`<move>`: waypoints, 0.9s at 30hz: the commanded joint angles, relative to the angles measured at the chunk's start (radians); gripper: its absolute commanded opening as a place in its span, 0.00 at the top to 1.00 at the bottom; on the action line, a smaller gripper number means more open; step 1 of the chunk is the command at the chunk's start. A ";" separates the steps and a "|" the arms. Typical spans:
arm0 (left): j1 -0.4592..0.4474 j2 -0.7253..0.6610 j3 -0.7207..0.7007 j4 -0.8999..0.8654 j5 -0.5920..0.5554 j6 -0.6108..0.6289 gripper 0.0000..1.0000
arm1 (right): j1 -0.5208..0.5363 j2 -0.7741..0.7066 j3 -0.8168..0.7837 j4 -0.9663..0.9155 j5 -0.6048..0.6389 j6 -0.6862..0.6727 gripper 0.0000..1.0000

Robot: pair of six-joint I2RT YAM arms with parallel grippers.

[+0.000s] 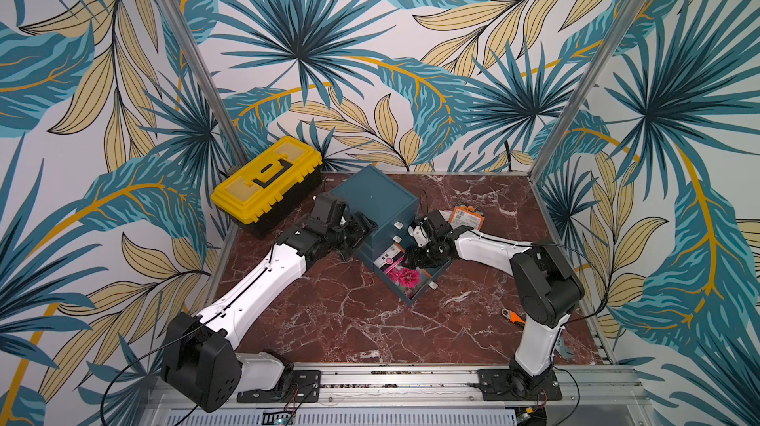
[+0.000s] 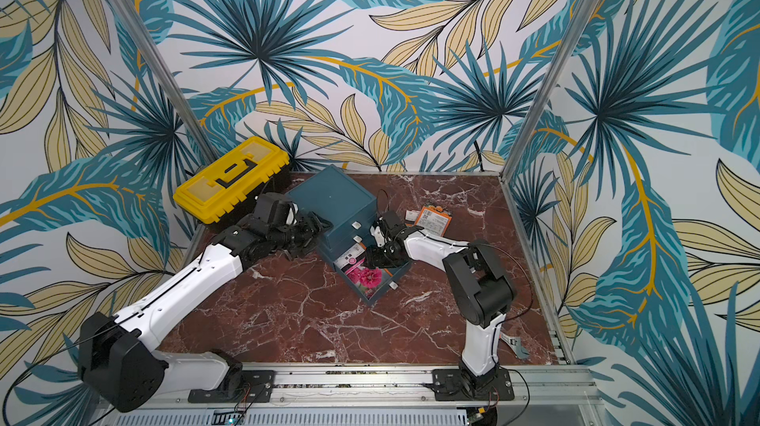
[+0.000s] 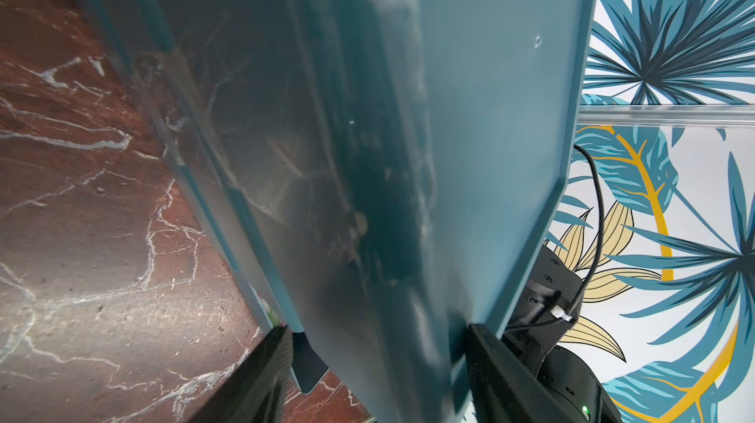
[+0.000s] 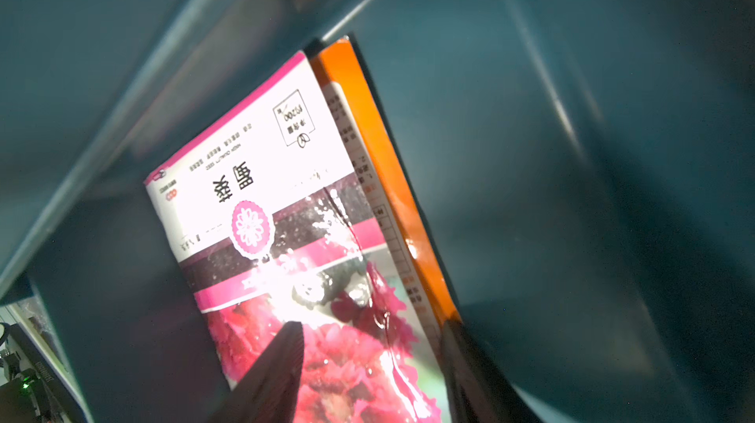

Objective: Take the seed bags out of the drawer
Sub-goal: Pick up the seed packet from the drawer.

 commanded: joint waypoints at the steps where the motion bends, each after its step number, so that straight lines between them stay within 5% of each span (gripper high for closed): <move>1: 0.003 0.017 0.025 -0.082 -0.009 0.017 0.29 | 0.002 0.004 0.010 -0.048 -0.015 -0.020 0.43; 8: 0.003 0.018 0.026 -0.082 -0.011 0.017 0.29 | 0.003 0.030 0.007 -0.036 -0.135 -0.025 0.51; 27: 0.001 0.014 0.025 -0.074 -0.010 0.014 0.29 | -0.003 0.013 -0.025 0.004 -0.198 0.009 0.77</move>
